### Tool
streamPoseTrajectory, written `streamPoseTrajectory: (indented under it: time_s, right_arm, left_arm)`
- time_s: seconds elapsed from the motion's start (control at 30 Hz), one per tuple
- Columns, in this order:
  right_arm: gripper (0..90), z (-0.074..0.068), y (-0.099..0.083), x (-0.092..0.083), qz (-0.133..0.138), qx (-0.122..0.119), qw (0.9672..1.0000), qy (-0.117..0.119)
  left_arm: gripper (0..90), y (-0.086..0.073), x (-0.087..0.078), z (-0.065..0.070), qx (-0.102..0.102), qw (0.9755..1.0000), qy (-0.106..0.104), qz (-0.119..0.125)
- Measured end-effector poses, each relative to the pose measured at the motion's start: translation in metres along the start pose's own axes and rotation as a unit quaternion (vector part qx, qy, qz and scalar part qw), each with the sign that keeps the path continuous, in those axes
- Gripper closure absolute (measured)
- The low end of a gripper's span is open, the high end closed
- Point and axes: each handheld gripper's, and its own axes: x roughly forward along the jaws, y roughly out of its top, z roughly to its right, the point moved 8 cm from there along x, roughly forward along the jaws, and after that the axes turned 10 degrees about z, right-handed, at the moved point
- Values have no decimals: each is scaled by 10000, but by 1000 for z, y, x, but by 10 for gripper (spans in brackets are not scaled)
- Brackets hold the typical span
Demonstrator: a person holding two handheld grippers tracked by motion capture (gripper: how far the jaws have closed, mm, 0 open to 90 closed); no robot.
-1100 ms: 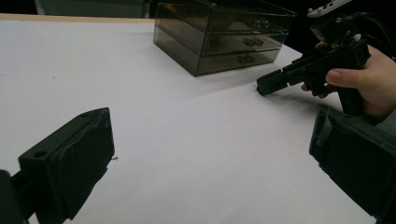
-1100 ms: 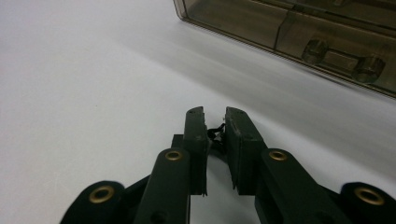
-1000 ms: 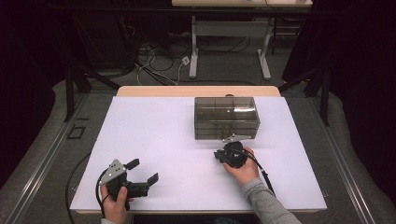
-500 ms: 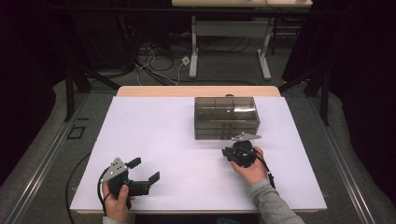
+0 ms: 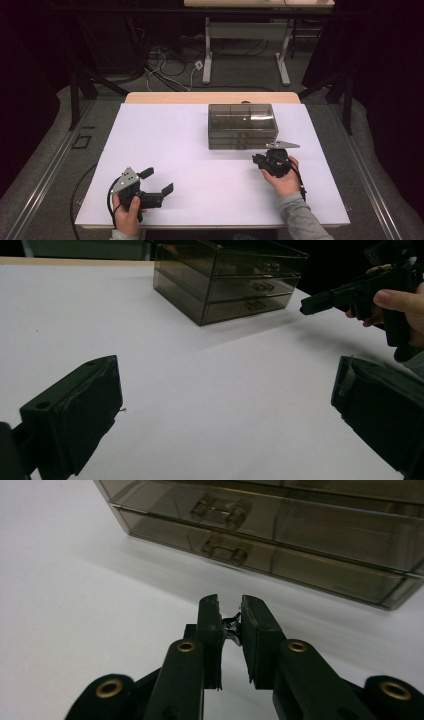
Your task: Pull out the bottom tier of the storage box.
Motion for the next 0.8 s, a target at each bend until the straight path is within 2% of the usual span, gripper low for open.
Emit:
streamPoseTrajectory:
  time_s: [0.33, 0.37, 0.43, 0.5, 0.6, 0.63, 0.8]
  right_arm:
    - [791, 34, 4, -12, 121, 48, 9990, -434]
    - [791, 34, 4, -12, 121, 48, 9990, -434]
    - [791, 44, 4, -15, 123, 252, 9982, -521]
    - [791, 50, 4, -17, 140, 254, 9979, -576]
    - [791, 55, 4, -19, 152, 297, 9975, -623]
    - [791, 59, 4, -21, 169, 379, 9969, -662]
    - [791, 64, 2, -22, 154, 393, 9964, -739]
  left_arm:
    - [4, 1, -3, -2, -26, 10000, 58, 37]
    - [4, 1, -4, -2, -27, 10000, 60, 36]
    - [3, 1, -4, -2, -25, 10000, 56, 31]
    - [3, 0, -4, -2, -3, 10000, 61, 13]
    - [4, 1, -4, -2, -5, 10000, 60, 20]
    - [4, 0, -4, -2, -8, 10000, 55, 11]
    - [3, 1, -3, -2, 13, 10000, 40, 14]
